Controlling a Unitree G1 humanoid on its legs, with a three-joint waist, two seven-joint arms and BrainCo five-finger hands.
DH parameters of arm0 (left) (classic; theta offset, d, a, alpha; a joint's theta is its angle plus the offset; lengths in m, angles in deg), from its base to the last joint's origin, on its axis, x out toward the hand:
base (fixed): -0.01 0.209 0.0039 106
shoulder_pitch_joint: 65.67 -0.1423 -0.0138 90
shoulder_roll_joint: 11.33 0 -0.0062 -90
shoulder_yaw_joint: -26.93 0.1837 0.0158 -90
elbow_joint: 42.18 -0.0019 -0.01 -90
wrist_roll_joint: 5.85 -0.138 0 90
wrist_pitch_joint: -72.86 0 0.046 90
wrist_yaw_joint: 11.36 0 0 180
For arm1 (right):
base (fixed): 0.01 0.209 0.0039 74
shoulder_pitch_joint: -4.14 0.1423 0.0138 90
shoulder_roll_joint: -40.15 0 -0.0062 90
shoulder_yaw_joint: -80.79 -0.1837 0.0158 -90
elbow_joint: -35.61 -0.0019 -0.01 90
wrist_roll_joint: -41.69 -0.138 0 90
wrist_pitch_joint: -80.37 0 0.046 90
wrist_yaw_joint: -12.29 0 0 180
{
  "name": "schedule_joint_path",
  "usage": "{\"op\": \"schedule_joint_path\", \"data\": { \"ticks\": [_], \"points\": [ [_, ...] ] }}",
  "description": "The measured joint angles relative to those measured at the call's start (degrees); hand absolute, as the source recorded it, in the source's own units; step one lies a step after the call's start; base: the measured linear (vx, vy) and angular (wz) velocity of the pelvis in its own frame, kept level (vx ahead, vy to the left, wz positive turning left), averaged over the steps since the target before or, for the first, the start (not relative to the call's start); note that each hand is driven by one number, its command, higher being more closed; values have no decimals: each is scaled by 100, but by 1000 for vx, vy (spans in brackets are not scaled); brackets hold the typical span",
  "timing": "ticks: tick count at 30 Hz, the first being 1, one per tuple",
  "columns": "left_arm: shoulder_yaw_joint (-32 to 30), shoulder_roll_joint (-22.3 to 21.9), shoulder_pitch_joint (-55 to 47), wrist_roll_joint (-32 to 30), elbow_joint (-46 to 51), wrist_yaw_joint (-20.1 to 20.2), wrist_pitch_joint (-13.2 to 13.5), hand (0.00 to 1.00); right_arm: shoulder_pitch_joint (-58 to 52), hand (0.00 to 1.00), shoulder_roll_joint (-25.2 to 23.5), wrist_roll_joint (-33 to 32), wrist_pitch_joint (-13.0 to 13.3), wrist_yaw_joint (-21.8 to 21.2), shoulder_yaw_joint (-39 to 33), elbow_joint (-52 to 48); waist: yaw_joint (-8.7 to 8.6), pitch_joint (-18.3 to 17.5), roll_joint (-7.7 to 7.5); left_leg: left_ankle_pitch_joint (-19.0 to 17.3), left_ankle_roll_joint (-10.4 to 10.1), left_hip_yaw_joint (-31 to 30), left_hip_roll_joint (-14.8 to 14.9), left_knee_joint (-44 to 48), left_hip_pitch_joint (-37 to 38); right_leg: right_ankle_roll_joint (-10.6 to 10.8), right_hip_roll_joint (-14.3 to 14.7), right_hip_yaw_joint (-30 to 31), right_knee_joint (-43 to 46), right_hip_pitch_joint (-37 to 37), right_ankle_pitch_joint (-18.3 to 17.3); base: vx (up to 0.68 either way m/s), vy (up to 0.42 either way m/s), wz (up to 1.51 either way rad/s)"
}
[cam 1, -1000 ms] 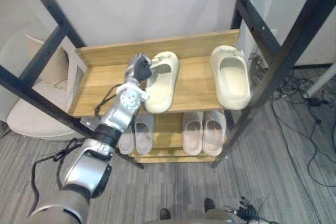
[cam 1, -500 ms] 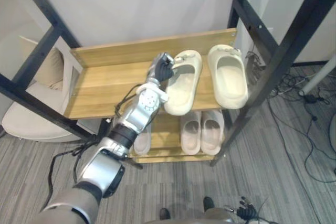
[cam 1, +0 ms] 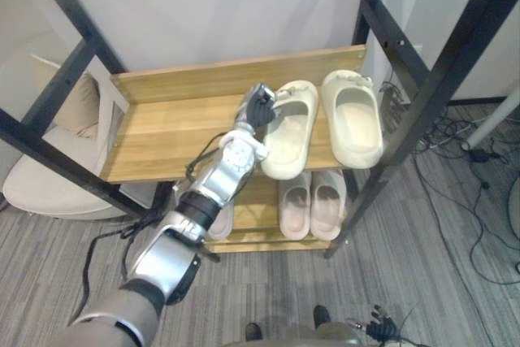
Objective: Organize the slippers on the shoe rack
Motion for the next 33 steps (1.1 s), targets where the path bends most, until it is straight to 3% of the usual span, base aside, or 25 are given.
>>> {"op": "schedule_joint_path", "data": {
  "ticks": [5,6,19,33],
  "points": [
    [-6,-112,146,14,-165,-119,-25,100,-7,0,-51,0,0,-2,-97,-6,-3,10,-23,13,-1,32,4,-54,15,2,3,16,-1,-19,1,-1,-4,-1],
    [-5,-125,213,14,-243,-130,-40,0,-8,0,-79,1,-2,-4,-159,-6,-3,12,-27,13,-1,37,6,-54,14,2,3,17,-1,-21,1,0,0,0],
    [-81,-515,363,238,-371,-393,-122,0,-136,0,-218,-1,-34,-2,-403,-252,47,-6,-40,16,7,151,10,-29,-52,22,-31,157,2,-104,4,-11,-13,-2],
    [-328,-649,13,1018,701,-497,-53,0,-161,0,-207,-1,-45,46,-337,-237,55,-185,-34,33,26,43,1,29,-95,50,-47,74,166,-173,-43,-22,-14,2]
  ]
}}
